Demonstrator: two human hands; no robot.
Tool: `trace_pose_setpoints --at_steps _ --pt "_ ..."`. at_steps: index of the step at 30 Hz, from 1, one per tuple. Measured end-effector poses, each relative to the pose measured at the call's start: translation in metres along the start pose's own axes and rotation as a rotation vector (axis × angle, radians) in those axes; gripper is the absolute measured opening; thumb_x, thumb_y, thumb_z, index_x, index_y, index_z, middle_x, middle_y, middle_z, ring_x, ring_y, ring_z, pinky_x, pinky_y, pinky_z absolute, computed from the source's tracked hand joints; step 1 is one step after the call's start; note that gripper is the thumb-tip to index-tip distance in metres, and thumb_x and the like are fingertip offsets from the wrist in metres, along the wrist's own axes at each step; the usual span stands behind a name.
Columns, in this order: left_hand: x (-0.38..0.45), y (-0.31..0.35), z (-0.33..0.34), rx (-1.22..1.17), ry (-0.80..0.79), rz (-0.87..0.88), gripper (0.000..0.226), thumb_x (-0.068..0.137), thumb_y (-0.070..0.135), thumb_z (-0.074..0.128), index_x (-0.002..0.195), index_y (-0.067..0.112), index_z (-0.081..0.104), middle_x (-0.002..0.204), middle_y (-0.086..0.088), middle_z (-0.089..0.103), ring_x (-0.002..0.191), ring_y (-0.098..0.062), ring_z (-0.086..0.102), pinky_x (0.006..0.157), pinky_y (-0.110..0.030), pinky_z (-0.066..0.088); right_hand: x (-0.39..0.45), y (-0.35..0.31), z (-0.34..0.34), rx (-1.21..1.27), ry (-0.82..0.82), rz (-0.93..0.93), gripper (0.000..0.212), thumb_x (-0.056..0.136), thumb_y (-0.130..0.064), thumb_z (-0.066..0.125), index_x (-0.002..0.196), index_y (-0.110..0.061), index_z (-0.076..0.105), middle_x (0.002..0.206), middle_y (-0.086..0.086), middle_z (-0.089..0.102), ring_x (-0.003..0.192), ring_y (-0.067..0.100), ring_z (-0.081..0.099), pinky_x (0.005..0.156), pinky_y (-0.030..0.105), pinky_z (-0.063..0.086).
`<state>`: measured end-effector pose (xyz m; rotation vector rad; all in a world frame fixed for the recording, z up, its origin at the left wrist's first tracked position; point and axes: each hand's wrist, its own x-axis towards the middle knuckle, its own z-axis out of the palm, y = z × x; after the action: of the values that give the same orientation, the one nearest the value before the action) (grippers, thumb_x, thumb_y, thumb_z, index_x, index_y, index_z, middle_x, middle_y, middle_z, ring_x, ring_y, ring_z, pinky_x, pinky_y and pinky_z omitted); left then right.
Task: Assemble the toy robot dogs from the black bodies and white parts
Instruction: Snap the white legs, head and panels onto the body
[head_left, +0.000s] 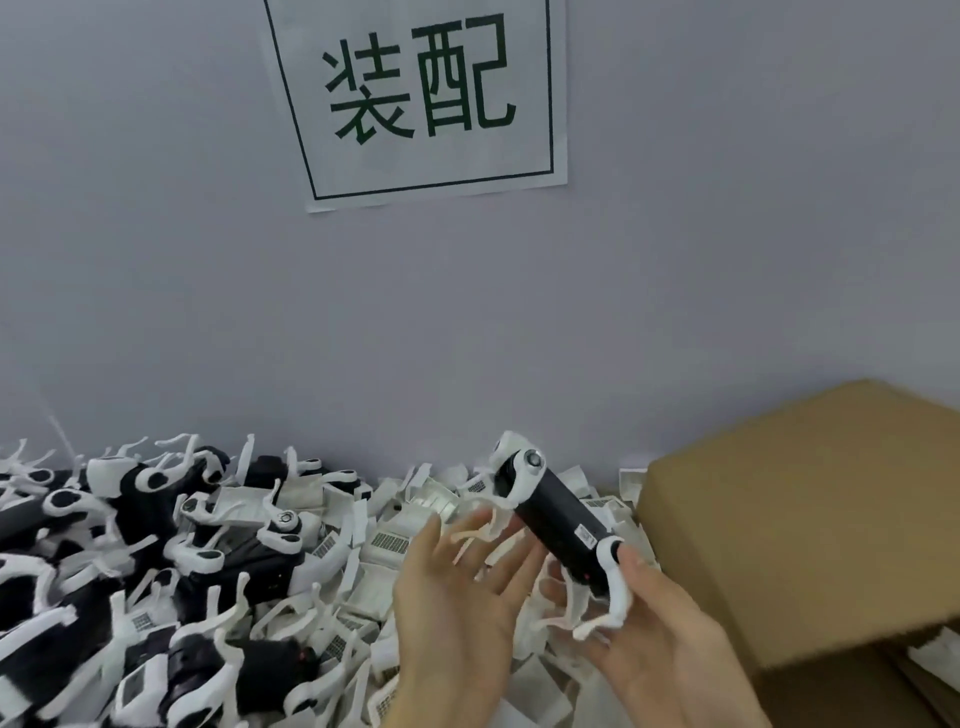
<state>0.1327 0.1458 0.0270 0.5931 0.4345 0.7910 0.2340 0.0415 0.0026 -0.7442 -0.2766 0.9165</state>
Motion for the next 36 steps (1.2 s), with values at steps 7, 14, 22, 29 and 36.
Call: trace_pose_setpoints --at_steps 7,14,22,29,36 --pt "0.012 -0.021 0.000 0.418 -0.061 0.014 0.038 0.093 0.025 0.049 0.112 0.001 0.071 0.101 -0.013 0.079 0.097 -0.030 0.075 0.083 -0.039 0.054 0.005 0.013 -0.004 -0.430 0.190 -0.396 0.072 0.041 -0.057 0.096 0.104 -0.026 0.080 0.100 0.005 0.079 0.092 0.019 0.075 0.077 0.031 0.061" --pt "0.010 -0.020 0.005 0.516 -0.075 0.036 0.025 0.091 0.048 0.066 0.100 0.028 0.076 0.096 0.001 0.080 0.084 -0.012 0.076 0.065 -0.026 0.055 0.001 0.026 -0.007 -0.817 0.102 -0.526 0.066 0.059 -0.032 0.088 0.121 -0.035 0.065 0.109 -0.021 0.074 0.105 0.001 0.069 0.083 0.011 0.053" --pt "0.018 -0.025 0.000 0.521 -0.166 0.093 0.016 0.074 0.039 0.064 0.085 0.036 0.075 0.099 -0.002 0.078 0.096 -0.018 0.074 0.094 -0.048 0.057 -0.004 0.028 -0.006 -1.182 0.088 -0.570 0.062 0.076 -0.032 0.084 0.124 -0.053 0.050 0.120 -0.032 0.061 0.119 -0.009 0.055 0.091 0.009 0.047" --pt "0.022 -0.033 -0.007 0.495 -0.236 0.088 0.014 0.075 0.034 0.065 0.078 0.030 0.077 0.088 -0.001 0.076 0.083 -0.012 0.074 0.075 -0.033 0.061 -0.004 0.034 0.002 -1.233 0.147 -0.556 0.041 0.071 -0.052 0.075 0.107 -0.040 0.060 0.094 -0.016 0.069 0.090 0.001 0.065 0.070 0.021 0.054" --pt "0.022 -0.030 -0.006 0.532 -0.274 0.226 0.025 0.094 0.035 0.065 0.099 0.014 0.078 0.096 -0.004 0.078 0.093 -0.014 0.074 0.084 -0.031 0.059 -0.006 0.037 0.002 -1.198 0.224 -0.645 0.039 0.068 -0.060 0.074 0.100 -0.041 0.062 0.087 -0.018 0.069 0.086 0.002 0.067 0.066 0.017 0.052"
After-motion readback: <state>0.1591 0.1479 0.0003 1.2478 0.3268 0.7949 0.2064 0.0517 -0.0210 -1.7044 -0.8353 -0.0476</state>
